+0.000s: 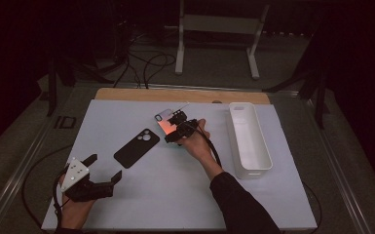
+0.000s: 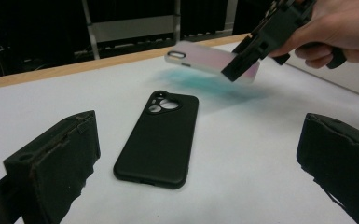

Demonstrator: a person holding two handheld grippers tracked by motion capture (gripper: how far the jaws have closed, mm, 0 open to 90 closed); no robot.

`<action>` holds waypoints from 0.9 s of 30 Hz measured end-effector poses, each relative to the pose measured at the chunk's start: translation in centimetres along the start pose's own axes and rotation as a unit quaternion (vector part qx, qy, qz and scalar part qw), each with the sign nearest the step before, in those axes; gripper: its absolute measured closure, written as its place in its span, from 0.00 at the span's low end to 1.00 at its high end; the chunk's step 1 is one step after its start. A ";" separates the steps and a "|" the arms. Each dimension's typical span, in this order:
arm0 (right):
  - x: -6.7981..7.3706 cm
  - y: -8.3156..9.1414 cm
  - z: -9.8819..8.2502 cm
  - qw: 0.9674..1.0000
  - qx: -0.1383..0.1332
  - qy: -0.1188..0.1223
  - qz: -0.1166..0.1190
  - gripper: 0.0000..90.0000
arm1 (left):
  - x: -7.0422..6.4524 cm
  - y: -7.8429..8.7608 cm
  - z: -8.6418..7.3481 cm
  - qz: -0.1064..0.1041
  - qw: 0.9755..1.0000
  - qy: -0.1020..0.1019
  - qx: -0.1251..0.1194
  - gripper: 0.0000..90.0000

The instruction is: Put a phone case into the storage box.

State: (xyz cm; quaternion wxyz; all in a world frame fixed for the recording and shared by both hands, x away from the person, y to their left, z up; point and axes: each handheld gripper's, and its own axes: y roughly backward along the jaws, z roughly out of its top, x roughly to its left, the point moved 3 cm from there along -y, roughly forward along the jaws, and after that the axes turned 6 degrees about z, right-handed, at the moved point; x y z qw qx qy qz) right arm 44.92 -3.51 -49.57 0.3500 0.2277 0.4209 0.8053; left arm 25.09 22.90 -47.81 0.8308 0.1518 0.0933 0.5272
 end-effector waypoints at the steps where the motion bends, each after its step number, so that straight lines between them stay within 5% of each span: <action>1: 0.0 0.2 0.0 1.000 -0.004 0.002 0.000 0.19 | 0.0 0.0 0.0 0.000 1.000 -0.001 0.001 0.00; 9: 0.4 2.8 -0.1 0.998 -0.059 0.015 0.004 0.19 | -0.1 -0.1 0.0 -0.002 1.000 0.001 0.003 0.00; 17: 0.9 4.0 -0.6 0.996 -0.084 0.029 0.015 0.19 | -0.2 -0.1 0.0 -0.004 1.000 0.006 0.004 0.00; 27: 2.2 6.5 -2.0 0.989 -0.132 0.053 0.036 0.19 | -0.4 -0.3 0.1 -0.008 1.000 0.009 0.007 0.00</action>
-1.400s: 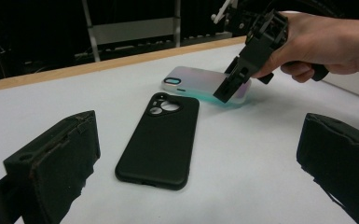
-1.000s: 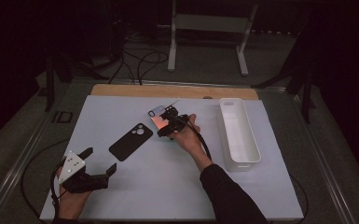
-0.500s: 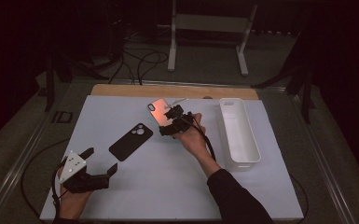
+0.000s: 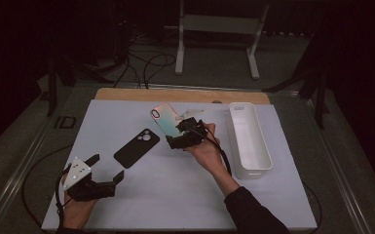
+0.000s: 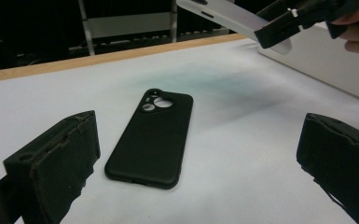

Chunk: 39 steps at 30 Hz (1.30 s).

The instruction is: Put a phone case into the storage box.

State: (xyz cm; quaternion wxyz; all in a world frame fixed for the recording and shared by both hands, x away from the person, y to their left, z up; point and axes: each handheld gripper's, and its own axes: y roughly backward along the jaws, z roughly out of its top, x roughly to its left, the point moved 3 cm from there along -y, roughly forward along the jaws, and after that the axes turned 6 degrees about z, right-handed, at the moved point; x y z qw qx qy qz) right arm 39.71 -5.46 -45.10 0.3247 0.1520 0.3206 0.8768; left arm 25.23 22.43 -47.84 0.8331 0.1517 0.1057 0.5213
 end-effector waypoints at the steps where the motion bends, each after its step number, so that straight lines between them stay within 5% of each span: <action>1: 0.4 0.4 -0.1 1.000 -0.011 0.005 0.003 0.19 | 0.0 0.0 0.1 0.000 1.000 -0.001 0.000 0.00; 18: 1.5 3.6 -2.8 0.997 -0.071 0.019 0.006 0.19 | 0.1 0.1 0.6 -0.002 1.000 0.018 -0.001 0.00; 30: 1.4 6.4 -4.6 0.995 -0.099 0.030 0.009 0.19 | -1.1 -0.5 2.1 -0.027 1.000 0.004 0.015 0.00; 34: 1.3 7.0 -5.2 0.994 -0.107 0.032 0.006 0.19 | -1.6 -1.3 2.8 -0.019 0.999 -0.002 0.045 0.00; 39: 1.2 7.8 -5.9 0.992 -0.121 0.024 0.008 0.19 | -2.5 -2.1 4.2 -0.046 0.998 -0.007 0.048 0.00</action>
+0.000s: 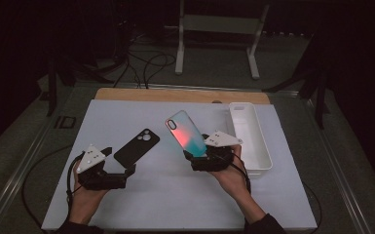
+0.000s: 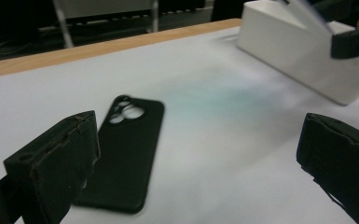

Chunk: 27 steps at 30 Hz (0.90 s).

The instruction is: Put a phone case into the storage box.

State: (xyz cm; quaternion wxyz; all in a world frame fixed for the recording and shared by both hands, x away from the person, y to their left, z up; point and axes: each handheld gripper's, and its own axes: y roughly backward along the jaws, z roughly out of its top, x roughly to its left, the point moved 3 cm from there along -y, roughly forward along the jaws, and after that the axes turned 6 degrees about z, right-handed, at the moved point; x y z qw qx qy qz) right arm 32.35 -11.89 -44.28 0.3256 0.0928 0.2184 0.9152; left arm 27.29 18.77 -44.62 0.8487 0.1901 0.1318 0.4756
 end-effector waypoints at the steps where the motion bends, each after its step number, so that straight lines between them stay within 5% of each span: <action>1: 0.0 0.1 -0.1 1.000 -0.003 -0.002 0.000 0.19 | -0.2 -0.2 0.3 -0.004 1.000 0.000 -0.001 0.00; 17: 1.2 0.0 -0.2 0.999 -0.031 0.005 0.014 0.19 | -4.1 -3.6 4.1 -0.059 0.998 -0.012 -0.012 0.00; 27: 2.3 -0.7 -0.2 0.999 -0.039 0.012 0.026 0.19 | -5.7 -5.3 5.2 -0.084 0.996 -0.002 -0.011 0.02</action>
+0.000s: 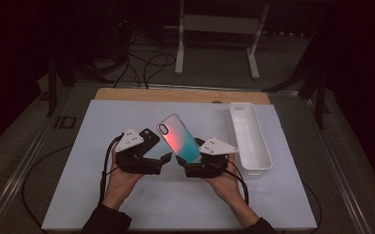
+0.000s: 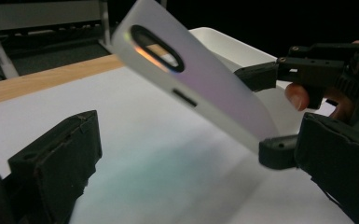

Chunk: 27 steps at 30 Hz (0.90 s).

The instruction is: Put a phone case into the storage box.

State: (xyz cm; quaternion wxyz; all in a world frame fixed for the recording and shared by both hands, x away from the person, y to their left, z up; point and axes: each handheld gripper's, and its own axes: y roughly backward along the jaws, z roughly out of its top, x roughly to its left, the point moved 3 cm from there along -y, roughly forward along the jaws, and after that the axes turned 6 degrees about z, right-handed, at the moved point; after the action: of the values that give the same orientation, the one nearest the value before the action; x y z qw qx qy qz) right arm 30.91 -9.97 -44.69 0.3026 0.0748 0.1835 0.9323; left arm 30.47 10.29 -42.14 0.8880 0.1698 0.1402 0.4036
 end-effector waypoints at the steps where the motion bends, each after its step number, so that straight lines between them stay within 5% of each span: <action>1: 0.1 -0.1 0.0 1.000 0.000 -0.001 0.002 0.19 | -0.1 -0.2 0.0 -0.002 1.000 0.002 0.000 0.02; 11: 1.0 -0.4 0.2 1.000 -0.012 0.013 0.002 0.19 | -0.7 -0.9 0.2 0.011 1.000 0.015 -0.004 0.17; 27: 2.3 -1.2 0.8 0.999 -0.035 0.013 0.010 0.19 | -1.6 -1.5 0.1 -0.040 0.998 0.037 -0.018 0.68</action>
State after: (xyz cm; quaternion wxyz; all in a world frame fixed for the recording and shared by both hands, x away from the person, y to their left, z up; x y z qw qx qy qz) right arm 29.94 -7.50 -44.40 0.2932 0.0537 0.1540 0.9420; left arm 30.51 8.07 -42.48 0.9004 0.1333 0.1727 0.3764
